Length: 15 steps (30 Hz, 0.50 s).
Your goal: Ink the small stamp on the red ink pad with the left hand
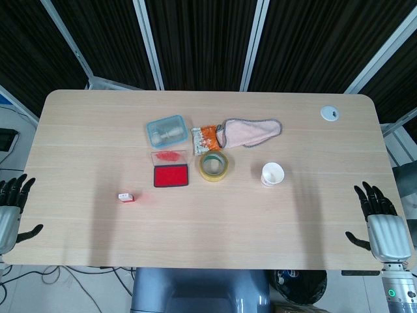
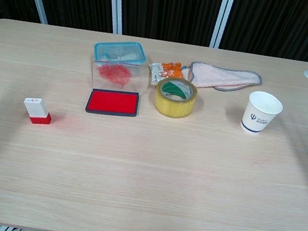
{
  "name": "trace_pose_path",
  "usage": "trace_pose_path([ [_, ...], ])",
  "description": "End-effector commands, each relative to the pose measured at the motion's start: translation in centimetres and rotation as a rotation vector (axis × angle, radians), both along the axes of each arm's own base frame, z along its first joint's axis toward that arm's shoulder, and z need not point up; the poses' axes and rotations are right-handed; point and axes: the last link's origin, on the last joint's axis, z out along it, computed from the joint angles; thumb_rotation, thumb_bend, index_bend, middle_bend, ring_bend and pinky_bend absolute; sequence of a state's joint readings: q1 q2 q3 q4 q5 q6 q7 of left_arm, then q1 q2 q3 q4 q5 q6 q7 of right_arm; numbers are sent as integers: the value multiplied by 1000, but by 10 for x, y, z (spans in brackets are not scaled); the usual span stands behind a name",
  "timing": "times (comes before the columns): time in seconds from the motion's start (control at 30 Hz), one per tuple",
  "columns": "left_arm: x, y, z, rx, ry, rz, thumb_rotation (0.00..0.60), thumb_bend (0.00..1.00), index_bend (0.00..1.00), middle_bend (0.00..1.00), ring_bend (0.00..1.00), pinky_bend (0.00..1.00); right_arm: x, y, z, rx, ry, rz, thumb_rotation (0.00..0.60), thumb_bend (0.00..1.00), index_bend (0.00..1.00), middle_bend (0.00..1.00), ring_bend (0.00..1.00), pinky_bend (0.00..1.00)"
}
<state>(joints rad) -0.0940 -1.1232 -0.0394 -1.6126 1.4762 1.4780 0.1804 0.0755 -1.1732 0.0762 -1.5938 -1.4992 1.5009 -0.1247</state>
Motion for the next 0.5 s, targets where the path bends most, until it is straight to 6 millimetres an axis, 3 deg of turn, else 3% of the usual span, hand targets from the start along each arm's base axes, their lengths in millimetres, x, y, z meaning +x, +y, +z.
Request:
trace_pose_path([
  [0.03, 0, 0, 0, 1, -1, 1, 600, 34, 0, 0, 0, 18, 0, 1, 0, 6, 2, -4, 600, 116, 0, 0, 0, 186],
  [0.5, -1, -1, 0, -8, -12, 4, 600, 34, 0, 0, 0, 18, 2, 1, -1, 19, 6, -12, 600, 119, 0, 0, 0, 186],
])
